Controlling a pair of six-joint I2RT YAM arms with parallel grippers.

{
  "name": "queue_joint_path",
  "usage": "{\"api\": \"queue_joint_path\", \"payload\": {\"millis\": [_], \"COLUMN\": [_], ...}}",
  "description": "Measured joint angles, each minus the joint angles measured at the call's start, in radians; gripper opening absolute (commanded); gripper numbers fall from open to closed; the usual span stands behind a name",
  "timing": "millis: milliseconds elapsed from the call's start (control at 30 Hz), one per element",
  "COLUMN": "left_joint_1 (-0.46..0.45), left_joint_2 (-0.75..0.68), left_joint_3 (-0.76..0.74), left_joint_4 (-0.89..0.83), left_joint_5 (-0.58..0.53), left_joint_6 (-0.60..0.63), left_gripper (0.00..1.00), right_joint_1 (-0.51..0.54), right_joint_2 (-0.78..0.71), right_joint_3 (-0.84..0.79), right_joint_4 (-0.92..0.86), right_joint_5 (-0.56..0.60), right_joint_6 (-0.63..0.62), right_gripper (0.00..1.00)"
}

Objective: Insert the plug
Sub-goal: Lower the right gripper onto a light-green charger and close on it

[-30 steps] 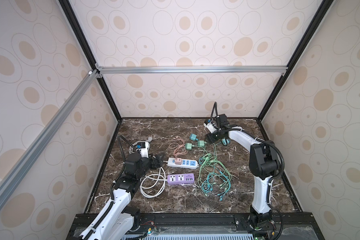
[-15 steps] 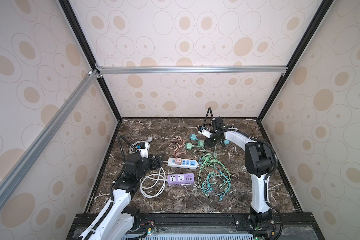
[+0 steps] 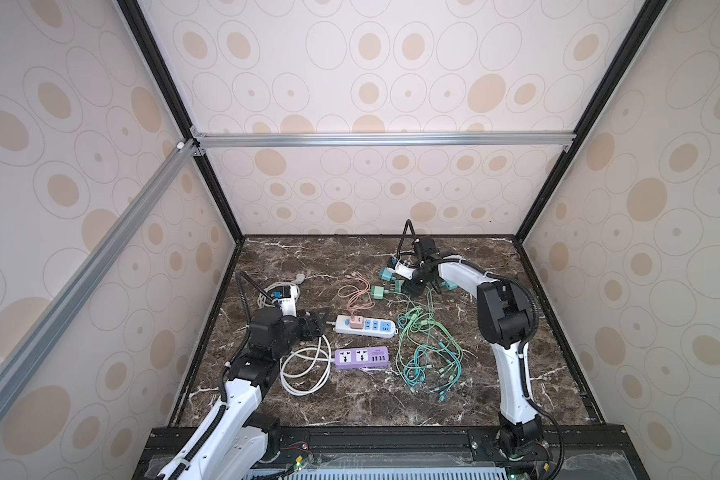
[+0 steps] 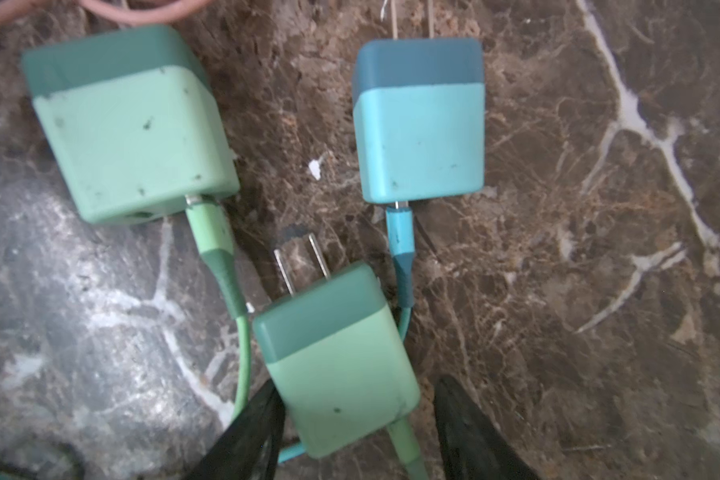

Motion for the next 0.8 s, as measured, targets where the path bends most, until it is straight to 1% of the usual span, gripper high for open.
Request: {"api": "queue_joint_path", "payload": {"millis": [233,433,500,567,700,800], "left_joint_1": [0.0,0.0,0.0,0.0,0.0,0.0], "left_joint_2": [0.0,0.0,0.0,0.0,0.0,-0.001], "left_joint_3": [0.0,0.0,0.0,0.0,0.0,0.0], "left_joint_4": [0.0,0.0,0.0,0.0,0.0,0.0], "left_joint_5": [0.001,0.001,0.001,0.001,0.001,0.002], "left_joint_6": [0.0,0.0,0.0,0.001,0.0,0.0], "left_gripper": [0.84,0.83,0.83,0.84,0.83,0.84], "right_joint_1": [0.012,0.021,0.022,0.024,0.024,0.025], "right_joint_2": [0.011,0.032,0.034,0.035,0.035,0.032], "right_joint_3": [0.026,0.049,0.054,0.055,0.055,0.049], "right_joint_4": [-0.008,-0.023,-0.029,-0.031,-0.029,-0.018], "right_joint_5": [-0.014,-0.013,-0.008,-0.005,-0.001,0.003], "right_joint_6": [-0.009,-0.014,-0.016,-0.018,-0.008,0.004], "right_gripper": [0.56,0.51,0.47,0.41,0.31,0.27]}}
